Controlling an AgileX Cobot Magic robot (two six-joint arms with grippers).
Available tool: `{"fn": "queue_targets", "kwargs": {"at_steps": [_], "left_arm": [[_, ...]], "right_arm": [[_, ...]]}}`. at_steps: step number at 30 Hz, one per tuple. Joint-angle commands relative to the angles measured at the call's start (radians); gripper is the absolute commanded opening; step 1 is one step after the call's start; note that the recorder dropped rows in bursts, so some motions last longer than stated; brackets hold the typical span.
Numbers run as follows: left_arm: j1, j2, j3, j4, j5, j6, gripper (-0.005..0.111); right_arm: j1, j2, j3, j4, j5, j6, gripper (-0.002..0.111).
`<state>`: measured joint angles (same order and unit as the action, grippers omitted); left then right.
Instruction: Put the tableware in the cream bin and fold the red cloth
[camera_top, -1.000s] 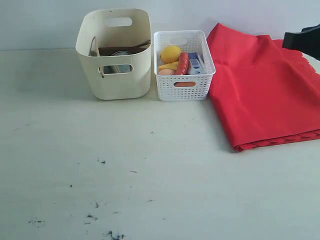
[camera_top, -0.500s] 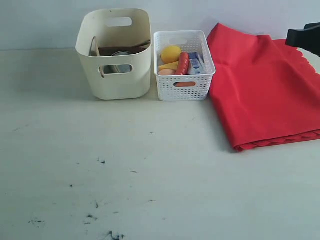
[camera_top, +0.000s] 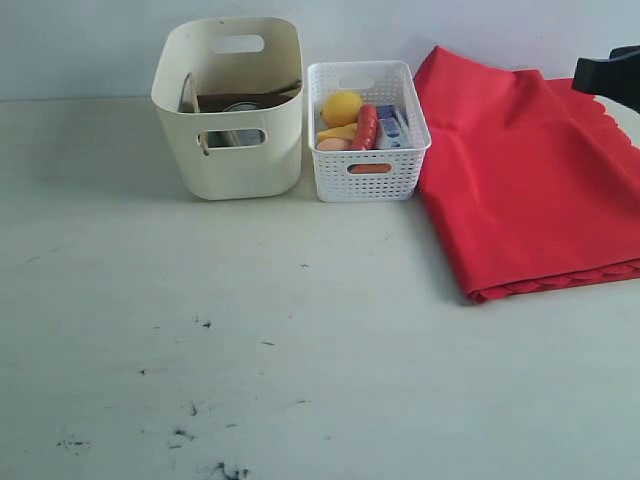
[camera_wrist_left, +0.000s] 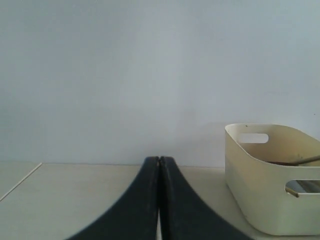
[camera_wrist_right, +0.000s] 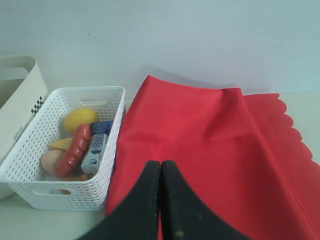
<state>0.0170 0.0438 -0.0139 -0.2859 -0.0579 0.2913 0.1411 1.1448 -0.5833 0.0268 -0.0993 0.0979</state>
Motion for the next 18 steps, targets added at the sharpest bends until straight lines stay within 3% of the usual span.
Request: {"fn": "queue_targets", "kwargs": {"at_steps": [1, 6, 12, 18], "left_arm": [[0.001, -0.03, 0.014, 0.094, 0.019, -0.039, 0.0], [0.001, -0.044, 0.014, 0.377, 0.048, -0.291, 0.0], [0.001, -0.044, 0.014, 0.388, 0.135, -0.314, 0.0], [0.001, -0.044, 0.014, 0.388, 0.139, -0.314, 0.0]], "right_arm": [[-0.001, -0.007, 0.006, 0.0, -0.01, 0.001, 0.0], [-0.001, -0.009, 0.006, 0.0, -0.01, 0.001, 0.0], [-0.001, -0.009, 0.006, 0.0, -0.008, 0.001, 0.0], [-0.001, -0.009, 0.006, 0.0, -0.008, 0.001, 0.0]]}}
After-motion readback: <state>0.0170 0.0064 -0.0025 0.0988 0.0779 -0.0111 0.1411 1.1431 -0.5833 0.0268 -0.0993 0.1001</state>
